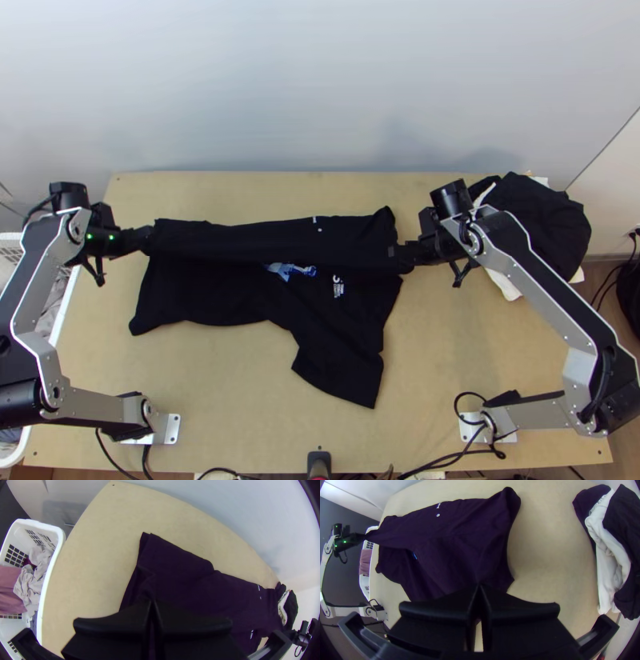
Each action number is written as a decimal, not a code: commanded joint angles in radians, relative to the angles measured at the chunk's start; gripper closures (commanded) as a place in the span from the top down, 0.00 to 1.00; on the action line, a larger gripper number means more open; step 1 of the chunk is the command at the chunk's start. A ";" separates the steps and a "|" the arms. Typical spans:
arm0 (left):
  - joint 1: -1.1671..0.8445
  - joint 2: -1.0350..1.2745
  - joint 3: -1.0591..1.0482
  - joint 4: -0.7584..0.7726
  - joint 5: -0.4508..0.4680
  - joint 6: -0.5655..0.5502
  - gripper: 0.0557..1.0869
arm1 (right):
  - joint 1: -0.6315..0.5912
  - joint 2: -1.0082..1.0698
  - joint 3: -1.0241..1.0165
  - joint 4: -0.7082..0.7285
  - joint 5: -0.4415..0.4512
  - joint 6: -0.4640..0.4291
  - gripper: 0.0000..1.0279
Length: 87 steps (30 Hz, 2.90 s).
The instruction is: Fold the t-shirt
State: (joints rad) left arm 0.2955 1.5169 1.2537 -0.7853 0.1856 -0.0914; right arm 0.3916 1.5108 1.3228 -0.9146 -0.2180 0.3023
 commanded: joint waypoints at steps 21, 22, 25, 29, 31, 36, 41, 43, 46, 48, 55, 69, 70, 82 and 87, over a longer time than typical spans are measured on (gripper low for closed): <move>0.034 0.011 -0.254 0.247 0.006 -0.019 0.60 | 0.038 -0.055 -0.198 0.106 0.008 0.050 0.97; 0.034 0.008 -0.237 0.215 0.006 -0.027 0.78 | 0.038 -0.055 -0.178 0.092 0.008 0.047 0.97; 0.031 0.012 -0.148 0.049 0.006 -0.019 0.96 | 0.039 -0.063 -0.119 0.025 0.006 0.041 0.97; 0.060 -0.073 -0.120 -0.038 0.069 0.027 0.95 | 0.043 -0.129 -0.093 0.003 0.003 0.046 0.97; 0.070 -0.113 -0.123 -0.109 0.077 0.093 0.95 | 0.047 -0.159 -0.088 -0.030 -0.006 0.057 0.97; 0.120 -0.167 -0.217 -0.209 0.072 0.265 0.95 | 0.067 -0.205 -0.119 -0.082 -0.026 0.061 0.97; 0.152 -0.196 -0.353 -0.172 -0.006 0.354 0.95 | 0.069 -0.236 -0.160 -0.084 -0.050 0.070 0.97; 0.156 -0.210 -0.404 -0.126 -0.043 0.374 0.95 | 0.067 -0.245 -0.171 -0.084 -0.052 0.074 0.97; 0.156 -0.224 -0.456 -0.088 -0.064 0.389 0.95 | 0.069 -0.265 -0.194 -0.086 -0.054 0.072 0.97; 0.151 -0.225 -0.481 -0.063 -0.071 0.392 0.95 | 0.069 -0.276 -0.208 -0.090 -0.055 0.072 0.97; 0.131 -0.192 -0.516 -0.046 -0.132 0.390 0.94 | 0.084 -0.288 -0.228 -0.110 -0.087 0.072 0.97; 0.099 -0.245 -0.556 0.081 -0.127 0.369 0.04 | 0.279 -0.190 -0.292 -0.191 -0.219 0.064 0.97; 0.093 -0.250 -0.551 0.080 -0.127 0.364 0.04 | 0.299 -0.172 -0.306 -0.193 -0.221 0.064 0.97; 0.077 -0.264 -0.470 0.058 -0.127 0.323 0.04 | 0.467 0.031 -0.378 -0.125 -0.242 0.060 0.96; 0.077 -0.264 -0.461 0.058 -0.127 0.314 0.04 | 0.475 0.032 -0.450 -0.050 -0.253 0.066 0.90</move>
State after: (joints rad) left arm 0.3752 1.2560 0.7746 -0.7265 0.0582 0.2352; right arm 0.8284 1.5085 0.9455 -1.0340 -0.4580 0.3630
